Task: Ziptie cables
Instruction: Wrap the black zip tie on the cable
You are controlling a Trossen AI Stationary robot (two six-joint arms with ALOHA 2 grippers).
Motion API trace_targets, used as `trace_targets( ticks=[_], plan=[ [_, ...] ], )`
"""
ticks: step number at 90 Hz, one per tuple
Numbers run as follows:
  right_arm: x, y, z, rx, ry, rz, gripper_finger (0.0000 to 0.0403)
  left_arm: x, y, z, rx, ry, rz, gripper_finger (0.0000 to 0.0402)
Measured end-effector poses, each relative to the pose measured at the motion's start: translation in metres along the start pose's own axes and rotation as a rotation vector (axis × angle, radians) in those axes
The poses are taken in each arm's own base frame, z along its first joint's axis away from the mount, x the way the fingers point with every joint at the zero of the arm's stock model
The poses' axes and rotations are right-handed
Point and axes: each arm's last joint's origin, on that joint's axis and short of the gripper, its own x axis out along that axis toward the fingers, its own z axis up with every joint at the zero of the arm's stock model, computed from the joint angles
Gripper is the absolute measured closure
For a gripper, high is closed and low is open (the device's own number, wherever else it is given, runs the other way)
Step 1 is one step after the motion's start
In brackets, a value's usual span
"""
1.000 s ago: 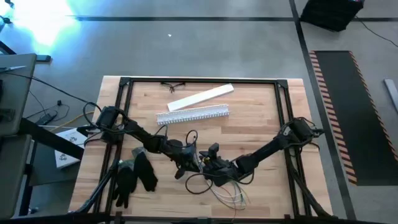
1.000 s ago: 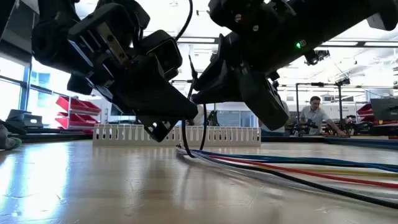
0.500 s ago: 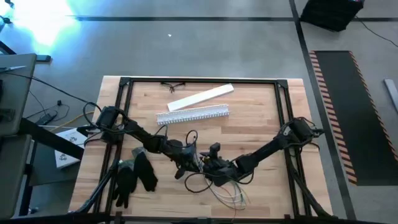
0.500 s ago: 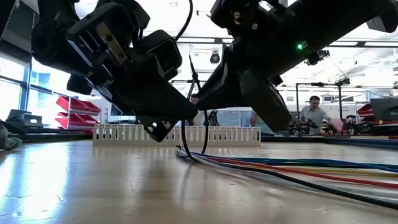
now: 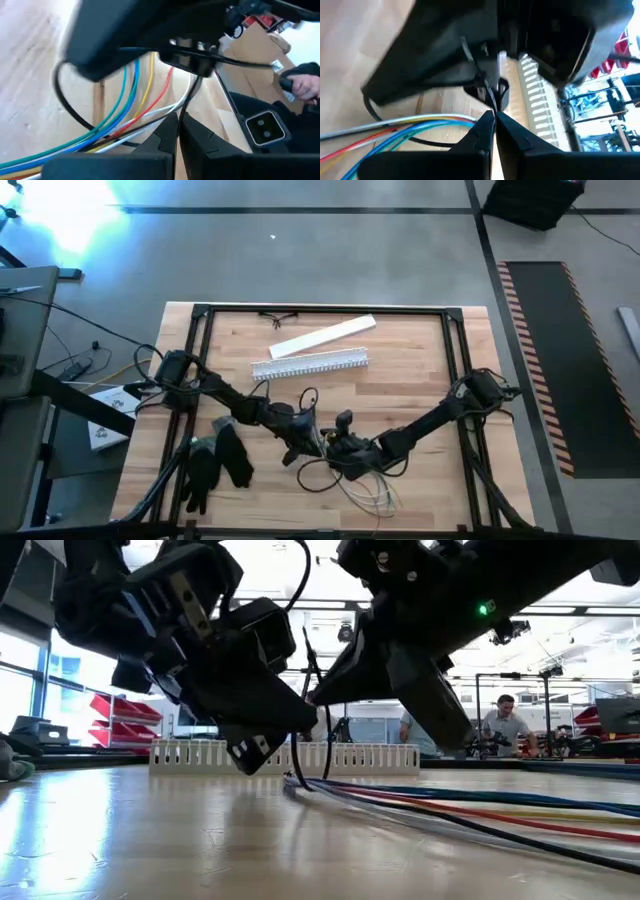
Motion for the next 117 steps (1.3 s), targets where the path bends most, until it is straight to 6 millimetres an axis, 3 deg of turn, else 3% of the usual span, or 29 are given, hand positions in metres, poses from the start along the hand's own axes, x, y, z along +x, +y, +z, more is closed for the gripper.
trace_targets(
  ticks=[50,117],
  plan=[
    [-0.016,0.009,0.010,-0.184,-0.016,-0.007,0.0403,-0.004,0.010,0.007,-0.017,-0.023,0.027,0.0402],
    [-0.003,0.001,0.002,-0.075,0.036,0.021,0.0403,0.001,-0.002,-0.001,0.028,-0.019,0.031,0.0393]
  ],
)
